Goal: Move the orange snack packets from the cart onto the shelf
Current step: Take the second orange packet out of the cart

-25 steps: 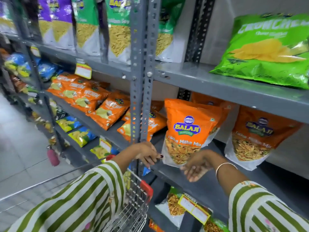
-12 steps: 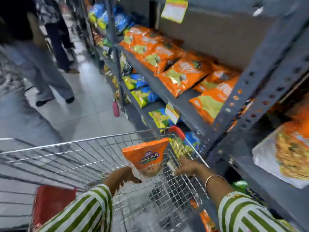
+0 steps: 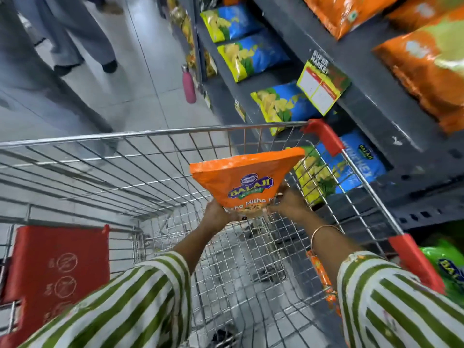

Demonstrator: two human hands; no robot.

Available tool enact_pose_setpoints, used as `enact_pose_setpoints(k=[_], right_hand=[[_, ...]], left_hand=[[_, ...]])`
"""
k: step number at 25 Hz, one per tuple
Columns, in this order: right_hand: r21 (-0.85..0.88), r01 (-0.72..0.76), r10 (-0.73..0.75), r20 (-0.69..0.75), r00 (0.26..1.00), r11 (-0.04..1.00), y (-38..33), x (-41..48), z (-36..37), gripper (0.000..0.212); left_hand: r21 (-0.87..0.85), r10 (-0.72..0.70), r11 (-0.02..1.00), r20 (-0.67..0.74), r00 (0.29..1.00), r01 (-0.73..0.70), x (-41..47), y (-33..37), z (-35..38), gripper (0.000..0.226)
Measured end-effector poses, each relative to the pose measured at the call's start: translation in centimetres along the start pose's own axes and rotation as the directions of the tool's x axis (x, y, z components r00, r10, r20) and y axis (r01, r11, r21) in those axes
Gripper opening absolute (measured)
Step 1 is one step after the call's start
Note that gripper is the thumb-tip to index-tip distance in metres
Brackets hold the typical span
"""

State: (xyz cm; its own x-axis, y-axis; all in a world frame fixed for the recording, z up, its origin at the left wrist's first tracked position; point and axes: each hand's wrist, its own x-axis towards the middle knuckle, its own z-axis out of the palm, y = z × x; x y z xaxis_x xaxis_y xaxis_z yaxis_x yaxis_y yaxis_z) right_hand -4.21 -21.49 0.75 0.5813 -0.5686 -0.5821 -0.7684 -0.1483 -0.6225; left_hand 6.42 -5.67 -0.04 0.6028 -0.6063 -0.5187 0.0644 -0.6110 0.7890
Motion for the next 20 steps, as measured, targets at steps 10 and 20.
enact_pose_setpoints(k=[10, 20], right_hand=[[0.114, 0.125, -0.103, -0.179, 0.978, 0.986, -3.1, -9.8, -3.5, 0.057], [-0.024, 0.284, -0.27, -0.398, 0.877, 0.959, -6.4, -32.0, -15.6, 0.049]], left_hand=[[0.008, 0.186, 0.983, 0.01, 0.983, -0.186, -7.0, 6.9, -2.1, 0.052], [0.272, 0.547, 0.788, 0.102, 0.831, -0.552, -24.6, 21.9, -2.5, 0.045]])
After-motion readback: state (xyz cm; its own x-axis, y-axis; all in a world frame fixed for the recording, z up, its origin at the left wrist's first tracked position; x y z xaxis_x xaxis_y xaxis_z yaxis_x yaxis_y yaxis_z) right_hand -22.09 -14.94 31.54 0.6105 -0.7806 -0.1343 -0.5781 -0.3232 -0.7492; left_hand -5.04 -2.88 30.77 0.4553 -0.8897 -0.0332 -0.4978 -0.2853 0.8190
